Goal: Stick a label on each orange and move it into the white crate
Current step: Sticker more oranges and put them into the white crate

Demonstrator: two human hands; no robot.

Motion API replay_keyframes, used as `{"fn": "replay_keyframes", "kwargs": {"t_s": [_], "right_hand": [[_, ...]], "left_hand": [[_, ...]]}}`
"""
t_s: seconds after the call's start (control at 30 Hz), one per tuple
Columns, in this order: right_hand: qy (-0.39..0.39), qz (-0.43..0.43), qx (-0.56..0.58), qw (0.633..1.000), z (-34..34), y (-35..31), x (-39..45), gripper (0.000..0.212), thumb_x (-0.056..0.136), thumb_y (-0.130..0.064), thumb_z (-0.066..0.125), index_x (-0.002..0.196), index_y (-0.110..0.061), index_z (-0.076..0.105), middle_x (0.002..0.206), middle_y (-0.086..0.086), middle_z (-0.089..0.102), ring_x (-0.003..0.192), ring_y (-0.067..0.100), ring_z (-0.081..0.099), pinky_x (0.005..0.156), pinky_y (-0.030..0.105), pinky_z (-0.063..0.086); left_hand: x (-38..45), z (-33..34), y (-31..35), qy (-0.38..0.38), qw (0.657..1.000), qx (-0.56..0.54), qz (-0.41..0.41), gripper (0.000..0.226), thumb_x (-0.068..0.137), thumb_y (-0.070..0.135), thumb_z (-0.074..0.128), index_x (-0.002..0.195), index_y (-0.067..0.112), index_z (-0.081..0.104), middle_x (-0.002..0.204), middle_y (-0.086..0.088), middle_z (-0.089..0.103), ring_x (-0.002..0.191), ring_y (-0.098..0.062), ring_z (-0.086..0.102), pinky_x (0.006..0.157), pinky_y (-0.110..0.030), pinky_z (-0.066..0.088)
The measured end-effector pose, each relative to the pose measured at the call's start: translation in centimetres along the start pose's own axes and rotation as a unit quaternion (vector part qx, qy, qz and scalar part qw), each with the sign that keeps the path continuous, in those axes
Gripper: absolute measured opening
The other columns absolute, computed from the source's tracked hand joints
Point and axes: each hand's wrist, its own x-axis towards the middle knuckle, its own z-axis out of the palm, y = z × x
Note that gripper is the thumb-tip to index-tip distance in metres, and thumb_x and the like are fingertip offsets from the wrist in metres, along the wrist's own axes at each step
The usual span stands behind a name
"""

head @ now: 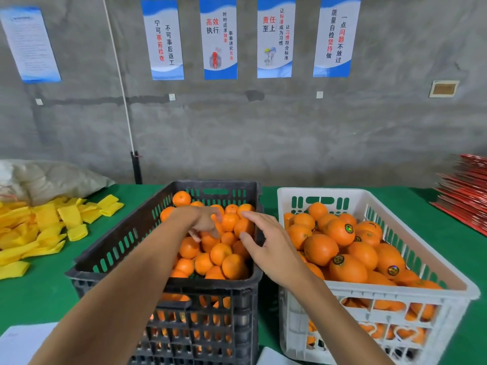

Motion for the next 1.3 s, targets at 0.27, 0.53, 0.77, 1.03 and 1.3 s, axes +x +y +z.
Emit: {"fn": "replay_keyframes", "kwargs": {"t_s": [0.27, 0.53, 0.77, 1.03, 1.3], "right_hand": [[0.094, -0.05, 0.031, 0.994, -2.6, -4.1, -2.7, 0.067, 0.103, -0.048, 0.054, 0.16, -0.026, 0.027, 0.164, -0.009, 0.03, 0.152, 0.004, 0.026, 0.123, 0.037, 0.032], [0.153, -0.047, 0.0, 0.987, -4.1, -2.7, -13.7, 0.081, 0.084, -0.017, 0.086, 0.153, -0.016, 0.044, 0.149, -0.004, 0.051, 0.137, 0.009, 0.047, 0.106, 0.029, 0.047], [-0.052, 0.091, 0.012, 0.994, -0.9, 3.1, -23.7, 0.07, 0.095, -0.038, 0.072, 0.156, -0.029, 0.038, 0.155, -0.013, 0.045, 0.141, 0.001, 0.042, 0.115, 0.028, 0.04], [-0.169, 0.131, -0.084, 0.973, 0.7, 7.3, -28.9, 0.066, 0.091, -0.065, 0.063, 0.145, -0.026, 0.058, 0.149, -0.014, 0.053, 0.136, 0.0, 0.043, 0.114, 0.027, 0.039], [-0.151, 0.084, -0.158, 0.972, 1.1, 7.2, -28.5, 0.039, 0.094, -0.052, 0.067, 0.12, -0.024, 0.078, 0.134, -0.012, 0.066, 0.119, 0.01, 0.053, 0.097, 0.021, 0.043]], "left_hand": [[-13.0, 6.4, 5.1, 0.089, 0.841, -0.439, 0.303, 0.041, 0.1, 0.018, 0.069, 0.139, 0.026, 0.06, 0.093, -0.02, 0.064, 0.069, -0.023, 0.067, 0.055, -0.03, 0.059], [-17.9, 19.4, 6.8, 0.076, 0.783, -0.532, 0.315, 0.06, 0.082, 0.028, 0.088, 0.133, 0.037, 0.057, 0.125, -0.015, 0.069, 0.099, -0.028, 0.074, 0.075, -0.031, 0.059], [-16.2, 32.2, 2.8, 0.081, 0.802, -0.562, 0.186, 0.048, 0.088, 0.029, 0.086, 0.129, 0.032, 0.061, 0.124, -0.01, 0.068, 0.103, -0.021, 0.075, 0.078, -0.032, 0.063], [-14.5, 38.0, 0.2, 0.156, 0.764, -0.619, 0.093, 0.044, 0.094, 0.041, 0.076, 0.131, 0.034, 0.052, 0.095, 0.0, 0.077, 0.082, -0.032, 0.078, 0.085, -0.041, 0.064], [-14.5, 38.8, -0.3, 0.194, 0.744, -0.632, 0.096, 0.043, 0.095, 0.05, 0.068, 0.129, 0.032, 0.049, 0.088, -0.008, 0.077, 0.08, -0.028, 0.077, 0.073, -0.027, 0.061]]}}
